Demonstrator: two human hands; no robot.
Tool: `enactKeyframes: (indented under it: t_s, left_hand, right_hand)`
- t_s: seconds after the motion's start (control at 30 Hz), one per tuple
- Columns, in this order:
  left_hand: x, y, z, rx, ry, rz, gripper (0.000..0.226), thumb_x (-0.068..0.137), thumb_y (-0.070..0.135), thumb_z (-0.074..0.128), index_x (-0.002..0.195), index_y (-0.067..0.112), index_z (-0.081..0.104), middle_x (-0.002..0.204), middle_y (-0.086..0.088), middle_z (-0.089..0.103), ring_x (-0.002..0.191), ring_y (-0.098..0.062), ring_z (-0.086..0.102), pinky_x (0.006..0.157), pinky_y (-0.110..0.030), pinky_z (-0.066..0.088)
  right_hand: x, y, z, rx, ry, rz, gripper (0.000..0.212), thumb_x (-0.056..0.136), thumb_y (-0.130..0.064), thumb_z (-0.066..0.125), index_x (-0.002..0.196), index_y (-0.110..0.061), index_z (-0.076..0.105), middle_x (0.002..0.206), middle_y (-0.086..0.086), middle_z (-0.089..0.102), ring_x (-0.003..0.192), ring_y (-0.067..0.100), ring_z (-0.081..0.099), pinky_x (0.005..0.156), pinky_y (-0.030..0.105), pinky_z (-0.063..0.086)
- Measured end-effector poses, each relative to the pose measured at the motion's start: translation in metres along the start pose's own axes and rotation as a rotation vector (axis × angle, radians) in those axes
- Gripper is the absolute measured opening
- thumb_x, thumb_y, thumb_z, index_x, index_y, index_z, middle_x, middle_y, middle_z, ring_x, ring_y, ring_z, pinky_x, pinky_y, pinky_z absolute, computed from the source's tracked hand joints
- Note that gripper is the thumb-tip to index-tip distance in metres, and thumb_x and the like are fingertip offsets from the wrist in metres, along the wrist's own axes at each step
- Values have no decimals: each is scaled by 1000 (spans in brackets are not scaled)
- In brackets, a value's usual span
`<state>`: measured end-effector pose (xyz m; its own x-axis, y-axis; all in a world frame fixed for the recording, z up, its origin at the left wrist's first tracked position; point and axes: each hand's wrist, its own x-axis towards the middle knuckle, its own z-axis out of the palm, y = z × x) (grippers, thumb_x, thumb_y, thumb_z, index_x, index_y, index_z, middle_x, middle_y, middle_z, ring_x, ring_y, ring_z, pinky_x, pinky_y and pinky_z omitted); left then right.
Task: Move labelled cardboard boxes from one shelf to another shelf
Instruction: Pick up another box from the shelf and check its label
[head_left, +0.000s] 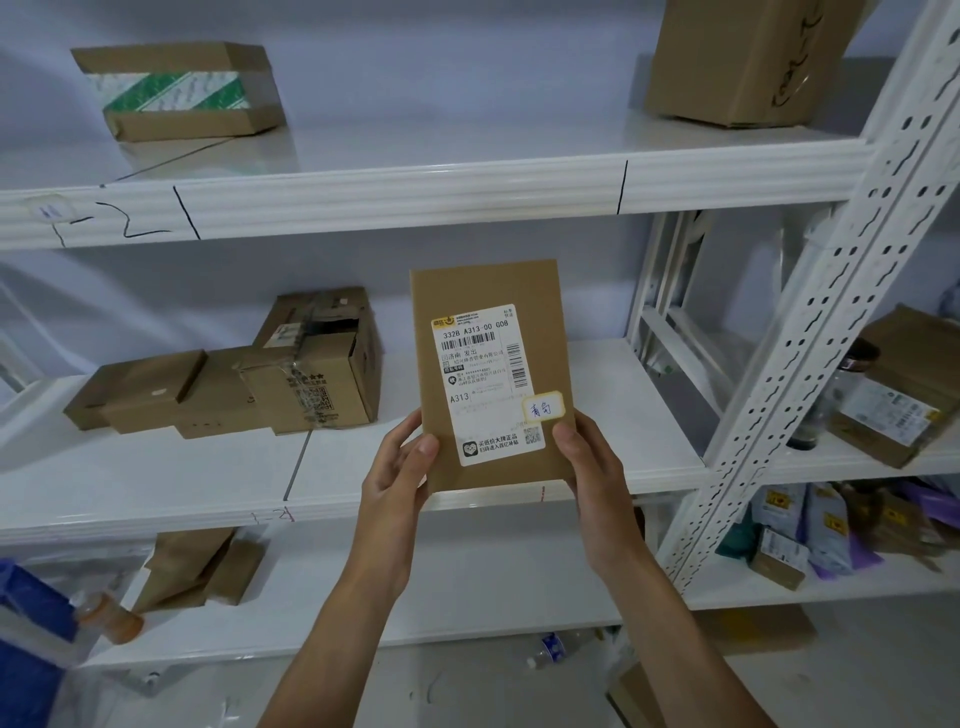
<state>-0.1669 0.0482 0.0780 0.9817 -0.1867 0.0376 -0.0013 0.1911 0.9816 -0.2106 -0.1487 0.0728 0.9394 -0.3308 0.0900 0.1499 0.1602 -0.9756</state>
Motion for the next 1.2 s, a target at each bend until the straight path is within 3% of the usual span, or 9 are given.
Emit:
enactKeyframes:
  t_s: [0.1, 0.23, 0.3, 0.47, 0.57, 0.67, 0.93, 1.2]
  left_hand:
    - [3, -4, -2, 7, -9, -46, 64, 78, 65, 70, 137, 44, 61, 131, 10, 72, 125, -13, 66, 109, -44, 50]
    - [12, -9, -5, 23, -30, -111, 65, 79, 67, 64, 139, 41, 60, 130, 10, 73, 126, -14, 65, 113, -47, 47]
    - [18, -11, -6, 42, -50, -159, 67, 79, 69, 61, 140, 41, 59, 130, 12, 73, 126, -12, 65, 114, -47, 46]
    - [33, -15, -4, 142, -99, -245, 66, 87, 71, 55, 146, 39, 54, 138, 10, 67, 132, -16, 59, 116, -48, 43]
    - [39, -21, -4, 173, -88, -281, 59, 96, 63, 52, 147, 34, 54, 138, 7, 66, 132, -18, 58, 118, -49, 41]
    - [42, -23, -3, 201, -86, -311, 59, 96, 62, 53, 146, 31, 55, 138, 3, 66, 131, -20, 58, 117, -49, 41]
    - [41, -28, -16, 162, -80, -328, 55, 98, 58, 54, 145, 29, 55, 137, 1, 65, 128, -26, 60, 115, -52, 44]
    - [36, -28, -37, 120, -84, -305, 63, 84, 69, 62, 137, 34, 61, 127, 11, 70, 120, -17, 65, 108, -44, 51]
  right_hand:
    - [2, 2, 1, -30, -2, 32, 63, 79, -68, 64, 131, -32, 66, 121, -10, 77, 115, 8, 70, 103, 38, 51]
    - [9, 7, 1, -61, -4, 69, 61, 79, -70, 64, 128, -35, 66, 116, -16, 78, 108, -1, 71, 83, 18, 56]
    - [15, 12, 2, -75, 10, 89, 55, 78, -69, 64, 123, -37, 67, 112, -19, 78, 104, -4, 71, 80, 15, 56]
    - [34, 32, -2, -112, 64, 192, 53, 76, -70, 58, 118, -39, 67, 104, -24, 78, 106, 2, 70, 98, 33, 52]
    - [43, 41, -5, -135, 67, 262, 39, 85, -65, 56, 112, -40, 68, 98, -22, 78, 109, 9, 67, 99, 36, 54]
    - [47, 48, -7, -159, 71, 322, 31, 96, -60, 53, 111, -38, 68, 105, -13, 76, 106, 12, 67, 100, 40, 56]
    - [40, 53, 2, -194, 77, 335, 37, 95, -61, 54, 115, -34, 69, 112, -8, 75, 108, 15, 67, 98, 41, 58]
    - [24, 45, 23, -183, 120, 303, 20, 100, -50, 51, 109, -37, 64, 113, -11, 70, 106, 10, 65, 98, 39, 57]
